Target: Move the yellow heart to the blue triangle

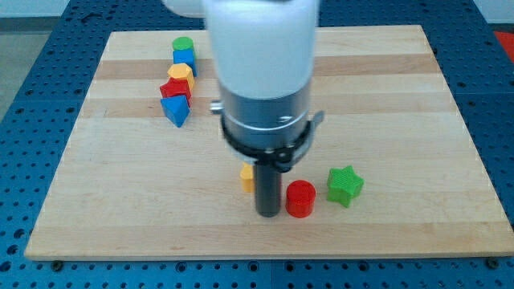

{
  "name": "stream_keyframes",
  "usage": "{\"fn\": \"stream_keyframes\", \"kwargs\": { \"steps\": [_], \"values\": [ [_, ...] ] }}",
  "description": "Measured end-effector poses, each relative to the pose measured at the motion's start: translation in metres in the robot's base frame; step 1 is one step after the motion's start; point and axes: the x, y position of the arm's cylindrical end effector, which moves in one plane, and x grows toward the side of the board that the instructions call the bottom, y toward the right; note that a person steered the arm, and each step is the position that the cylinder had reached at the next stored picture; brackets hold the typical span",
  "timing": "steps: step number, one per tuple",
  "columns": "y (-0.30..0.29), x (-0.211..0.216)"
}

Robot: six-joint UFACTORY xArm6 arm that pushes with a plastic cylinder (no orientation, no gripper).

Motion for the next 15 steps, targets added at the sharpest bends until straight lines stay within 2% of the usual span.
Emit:
{"fn": "stream_keyframes", "kwargs": {
  "steps": [3, 5, 9, 11, 13, 14, 15],
  "values": [
    [-0.035, -0.019],
    [-0.035, -0.056],
    [-0.034, -0.08],
    [-0.008, -0.083],
    [-0.011, -0.117],
    [-0.009, -0.121],
    [0.008, -0.101]
  ]
}}
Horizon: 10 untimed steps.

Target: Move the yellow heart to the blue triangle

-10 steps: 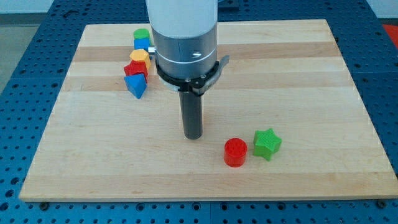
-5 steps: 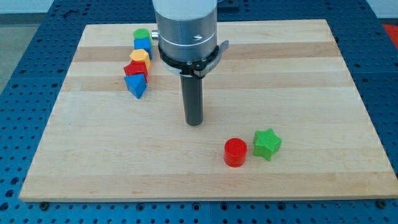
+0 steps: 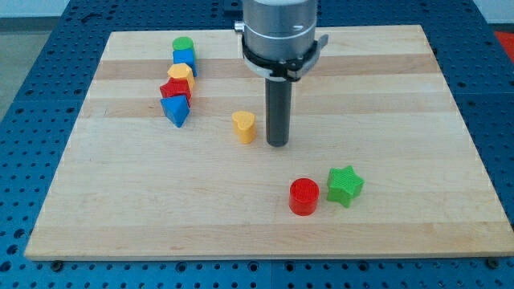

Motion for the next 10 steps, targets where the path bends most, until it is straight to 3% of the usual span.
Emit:
{"fn": "stream_keyframes", "kwargs": {
  "steps": [3, 8, 10],
  "values": [
    [-0.042, 0.005],
    [-0.022, -0.03],
    [-0.072, -0.033]
  ]
}}
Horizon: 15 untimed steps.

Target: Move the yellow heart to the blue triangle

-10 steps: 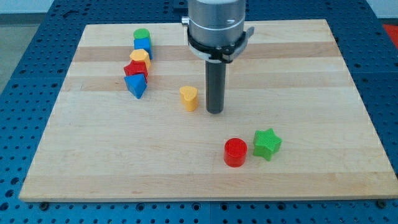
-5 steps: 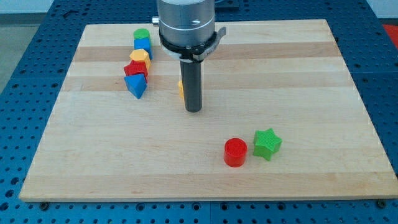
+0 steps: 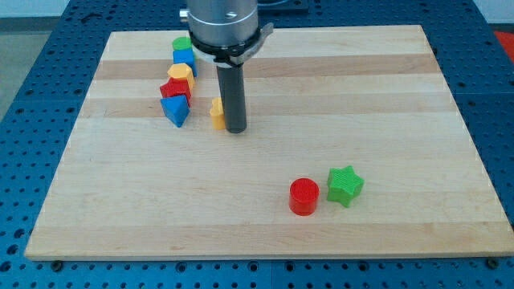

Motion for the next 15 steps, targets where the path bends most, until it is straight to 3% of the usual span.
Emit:
{"fn": "stream_keyframes", "kwargs": {
  "steps": [4, 15],
  "values": [
    [0.012, -0.034],
    [-0.019, -0.025]
  ]
}}
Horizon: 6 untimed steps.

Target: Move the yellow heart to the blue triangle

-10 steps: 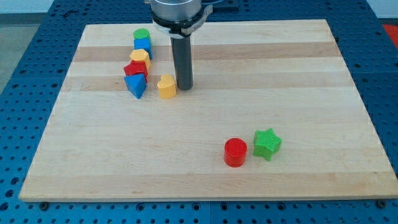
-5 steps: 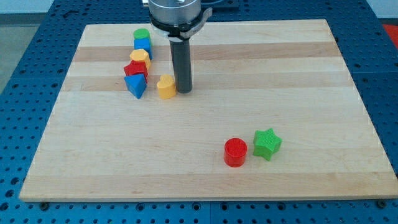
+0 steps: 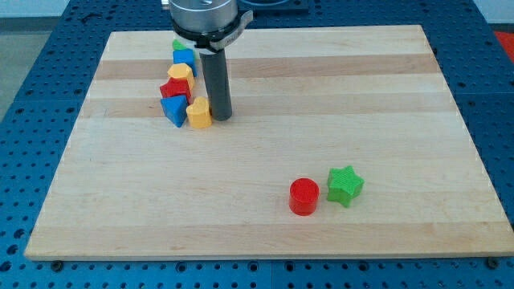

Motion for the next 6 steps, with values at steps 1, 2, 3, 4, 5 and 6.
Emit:
{"fn": "stream_keyframes", "kwargs": {
  "steps": [1, 2, 3, 4, 5, 6],
  "values": [
    [-0.004, 0.0],
    [-0.004, 0.0],
    [-0.004, 0.0],
    [-0.006, 0.005],
    [-0.019, 0.005],
    [-0.019, 0.005]
  ]
}}
